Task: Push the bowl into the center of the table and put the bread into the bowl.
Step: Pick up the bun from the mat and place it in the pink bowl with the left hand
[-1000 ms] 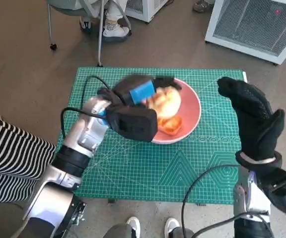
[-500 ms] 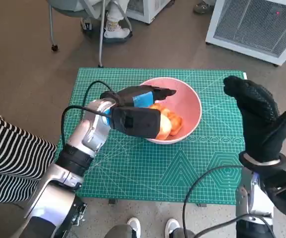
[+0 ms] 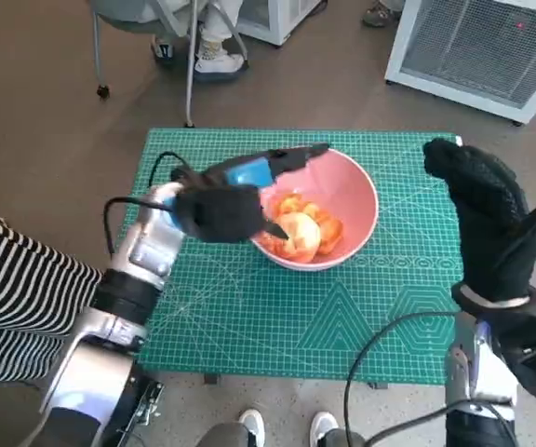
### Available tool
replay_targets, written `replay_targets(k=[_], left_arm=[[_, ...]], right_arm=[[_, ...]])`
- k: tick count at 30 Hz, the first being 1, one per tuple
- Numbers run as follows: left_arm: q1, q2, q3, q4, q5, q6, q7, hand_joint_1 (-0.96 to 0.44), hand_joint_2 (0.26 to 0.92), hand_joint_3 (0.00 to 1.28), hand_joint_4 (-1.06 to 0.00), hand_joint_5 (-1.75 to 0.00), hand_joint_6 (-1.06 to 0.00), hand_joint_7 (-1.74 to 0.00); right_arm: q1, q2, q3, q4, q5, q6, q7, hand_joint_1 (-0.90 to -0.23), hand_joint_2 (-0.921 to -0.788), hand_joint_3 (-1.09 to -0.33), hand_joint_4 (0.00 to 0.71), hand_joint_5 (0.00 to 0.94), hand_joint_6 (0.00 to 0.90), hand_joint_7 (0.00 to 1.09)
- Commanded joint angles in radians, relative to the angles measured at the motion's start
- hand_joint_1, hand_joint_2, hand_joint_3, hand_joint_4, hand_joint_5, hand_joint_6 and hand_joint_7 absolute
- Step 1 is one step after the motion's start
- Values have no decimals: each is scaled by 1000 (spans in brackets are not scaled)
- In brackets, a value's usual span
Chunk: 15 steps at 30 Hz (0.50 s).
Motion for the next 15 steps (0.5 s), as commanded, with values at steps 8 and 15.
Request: replay_targets(k=[8,15], left_arm=[[121,-203,274,-21,-402,-263,74,-778,919,465,-42,-19,-141,-80],[175,-257,322,-105,-568,-178,-17,-786,921,646,-116,-30,-14,-477]], right_arm=[[-69,-9,-19,63,-37,29,-43,-691,-921,-730,193,5,78,448],[-112,0,-21,139,-68,9,-70,-685,-921,-733,198,6,81,446]])
